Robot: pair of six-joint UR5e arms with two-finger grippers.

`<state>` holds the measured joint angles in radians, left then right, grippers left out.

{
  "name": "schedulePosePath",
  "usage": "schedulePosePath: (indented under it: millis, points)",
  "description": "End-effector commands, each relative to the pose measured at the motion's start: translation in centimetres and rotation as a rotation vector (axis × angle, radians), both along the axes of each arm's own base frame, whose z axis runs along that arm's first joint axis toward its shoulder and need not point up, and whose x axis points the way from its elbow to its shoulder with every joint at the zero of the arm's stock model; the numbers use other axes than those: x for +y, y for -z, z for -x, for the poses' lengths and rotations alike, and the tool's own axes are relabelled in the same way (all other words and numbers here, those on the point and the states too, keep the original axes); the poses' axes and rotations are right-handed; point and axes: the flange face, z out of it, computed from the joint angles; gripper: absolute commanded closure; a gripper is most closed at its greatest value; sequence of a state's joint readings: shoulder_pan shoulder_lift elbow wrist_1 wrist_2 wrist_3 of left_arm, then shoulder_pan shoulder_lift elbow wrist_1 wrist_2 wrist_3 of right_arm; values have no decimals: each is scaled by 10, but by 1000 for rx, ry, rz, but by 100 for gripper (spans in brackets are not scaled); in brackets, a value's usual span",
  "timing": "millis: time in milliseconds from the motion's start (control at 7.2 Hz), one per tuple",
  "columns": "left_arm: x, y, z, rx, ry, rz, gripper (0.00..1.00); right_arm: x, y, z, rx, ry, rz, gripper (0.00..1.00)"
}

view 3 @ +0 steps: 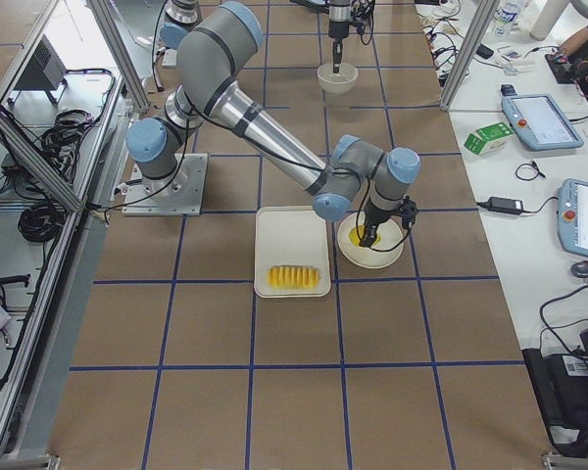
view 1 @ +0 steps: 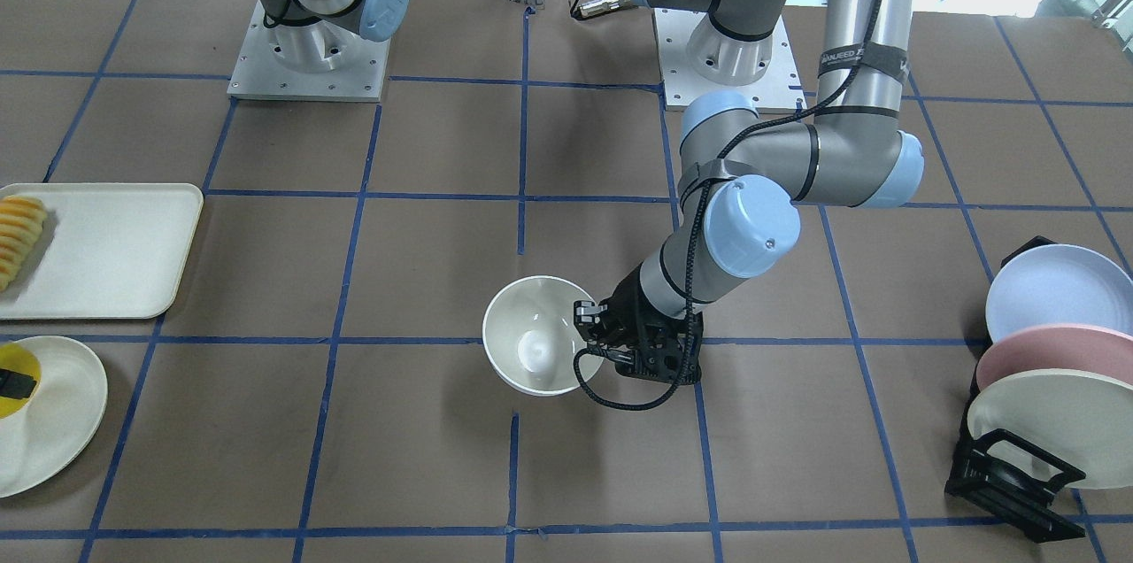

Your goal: Place bowl and put lemon in it

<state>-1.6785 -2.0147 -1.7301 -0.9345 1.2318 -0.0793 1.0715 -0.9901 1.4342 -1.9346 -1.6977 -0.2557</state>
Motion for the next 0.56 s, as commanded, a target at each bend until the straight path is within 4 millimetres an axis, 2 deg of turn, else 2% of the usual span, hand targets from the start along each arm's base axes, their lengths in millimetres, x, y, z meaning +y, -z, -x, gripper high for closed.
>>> schedulePosePath:
  millis: [0, 139, 278, 417]
  points:
    - [7, 12, 11, -8, 2, 4, 100, 19, -69, -25, -15, -11, 2, 100]
    - [7, 17, 14, -11, 3, -6, 100, 21, -96, -58, -36, -40, 26, 100]
    - [12, 21, 26, -20, 24, -6, 100, 27, -125, -104, -28, 9, 36, 100]
    - [15, 23, 35, -38, 42, 9, 100, 32, -147, -161, -54, 33, 47, 100]
